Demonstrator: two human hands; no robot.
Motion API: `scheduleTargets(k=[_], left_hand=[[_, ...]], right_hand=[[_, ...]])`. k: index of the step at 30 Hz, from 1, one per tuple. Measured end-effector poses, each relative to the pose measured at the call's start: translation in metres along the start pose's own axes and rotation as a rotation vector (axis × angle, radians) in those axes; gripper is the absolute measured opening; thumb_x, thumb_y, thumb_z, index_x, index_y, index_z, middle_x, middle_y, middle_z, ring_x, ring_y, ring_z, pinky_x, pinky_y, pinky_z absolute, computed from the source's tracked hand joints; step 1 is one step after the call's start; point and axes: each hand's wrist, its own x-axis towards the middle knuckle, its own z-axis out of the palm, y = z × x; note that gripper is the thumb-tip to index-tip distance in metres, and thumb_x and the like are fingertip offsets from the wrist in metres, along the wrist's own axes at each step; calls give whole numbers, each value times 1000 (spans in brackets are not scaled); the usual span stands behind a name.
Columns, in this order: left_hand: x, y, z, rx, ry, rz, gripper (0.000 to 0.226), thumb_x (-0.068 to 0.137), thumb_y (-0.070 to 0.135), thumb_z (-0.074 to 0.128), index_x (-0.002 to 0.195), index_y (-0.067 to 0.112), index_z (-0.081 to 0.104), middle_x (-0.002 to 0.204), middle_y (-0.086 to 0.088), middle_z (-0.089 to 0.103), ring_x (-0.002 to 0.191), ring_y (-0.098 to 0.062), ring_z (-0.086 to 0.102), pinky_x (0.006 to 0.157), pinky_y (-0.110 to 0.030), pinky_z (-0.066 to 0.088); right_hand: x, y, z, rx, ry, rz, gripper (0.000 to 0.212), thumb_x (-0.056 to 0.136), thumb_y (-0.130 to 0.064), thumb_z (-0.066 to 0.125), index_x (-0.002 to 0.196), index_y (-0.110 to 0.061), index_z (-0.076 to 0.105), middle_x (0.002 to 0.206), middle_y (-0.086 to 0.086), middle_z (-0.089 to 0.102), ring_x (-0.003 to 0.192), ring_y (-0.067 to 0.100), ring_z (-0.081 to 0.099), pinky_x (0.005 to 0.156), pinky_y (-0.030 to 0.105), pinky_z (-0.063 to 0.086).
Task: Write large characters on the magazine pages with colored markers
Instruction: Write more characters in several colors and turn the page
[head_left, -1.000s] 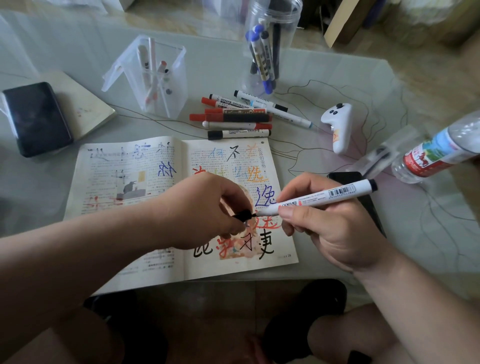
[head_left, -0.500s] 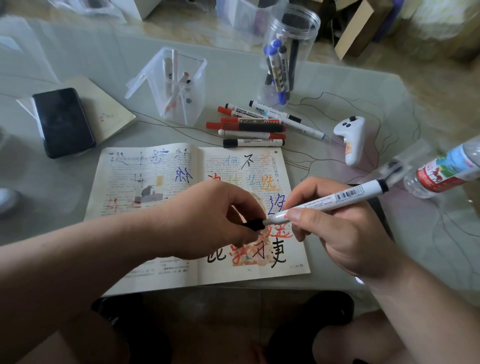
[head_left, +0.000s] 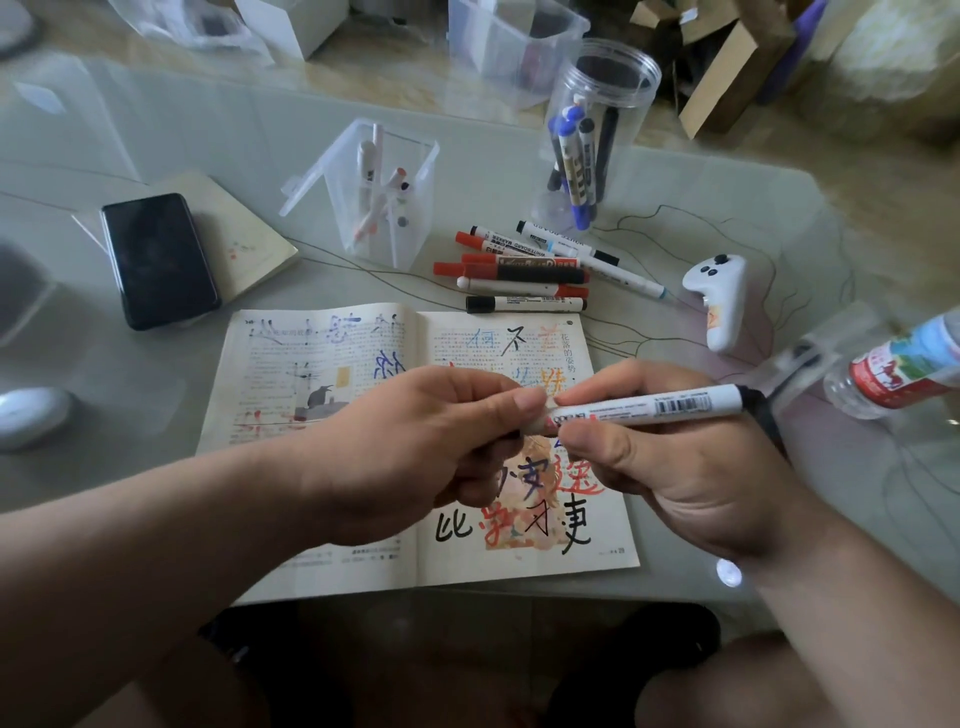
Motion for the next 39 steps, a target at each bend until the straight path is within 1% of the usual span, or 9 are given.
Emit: scheduleTargets(k=[4, 8, 13, 17, 20, 24, 28, 34, 39], left_hand=[[7, 2, -14, -12, 167, -66, 41, 101, 19, 52, 63, 11, 67, 58, -2, 32, 51, -13, 21, 48, -27, 20], [8, 4, -26, 130, 394, -62, 34, 99, 8, 44, 67, 8, 58, 55, -4, 30, 46, -15, 20, 45, -24, 18], [17, -5, -29, 395, 590, 9, 36, 92, 49, 47, 73, 22, 61, 60, -2, 45, 52, -21, 35, 51, -37, 27], [20, -2, -29, 583, 667, 153, 27, 98, 28, 45, 74, 22, 55, 63, 3, 51, 51, -16, 41, 50, -32, 32], [17, -2, -27, 856, 676, 237, 26, 100, 13, 41, 79, 27, 50, 67, 8, 51, 57, -6, 45, 52, -22, 32], [13, -4, -23, 749, 686, 338, 25, 104, 31, 38, 82, 28, 50, 64, 14, 52, 59, -8, 45, 56, -28, 34], [14, -2, -22, 683, 608, 335, 25, 103, 43, 38, 86, 30, 52, 60, 14, 53, 58, -16, 46, 58, -37, 39], [17, 8, -32, 737, 561, 86, 19, 99, 37, 57, 82, 29, 58, 60, 17, 62, 47, -2, 49, 45, -16, 38], [14, 17, -33, 1098, 567, 105, 20, 94, 56, 56, 90, 36, 54, 103, 21, 50, 88, -1, 54, 72, -21, 40]], right_hand=[[3, -10, -10, -41, -10, -38, 39, 74, -35, 88, 106, -17, 75, 77, 13, 64, 53, 16, 48, 47, 21, 40], [-2, -9, -1, -605, 57, -203, 11, 85, -29, 75, 95, -26, 72, 82, -6, 73, 70, 10, 69, 62, 22, 55], [-1, 3, 18, -1120, -23, -539, 15, 97, -26, 62, 103, -13, 68, 78, -7, 66, 66, 10, 57, 57, 28, 45], [-6, 5, 27, -926, -2, -473, 13, 99, -35, 58, 102, -23, 62, 76, -5, 68, 62, 12, 62, 51, 33, 49], [-5, 1, 32, -478, 81, -84, 11, 95, -35, 64, 86, -28, 65, 60, 2, 61, 46, 18, 53, 40, 34, 42], [7, -8, 27, 314, 91, 413, 19, 88, -15, 68, 74, -16, 55, 52, -4, 29, 42, 7, 20, 34, 14, 19], [17, -14, 19, 276, 101, 370, 13, 80, -13, 68, 77, -12, 55, 53, -2, 27, 41, 7, 20, 33, 14, 20], [23, -5, 4, 84, 290, 131, 14, 77, -9, 73, 90, -8, 70, 69, 11, 58, 54, 16, 44, 47, 27, 39], [22, -3, 14, -114, 285, -5, 10, 85, -22, 77, 95, -21, 75, 76, 13, 69, 60, 18, 59, 59, 29, 52]])
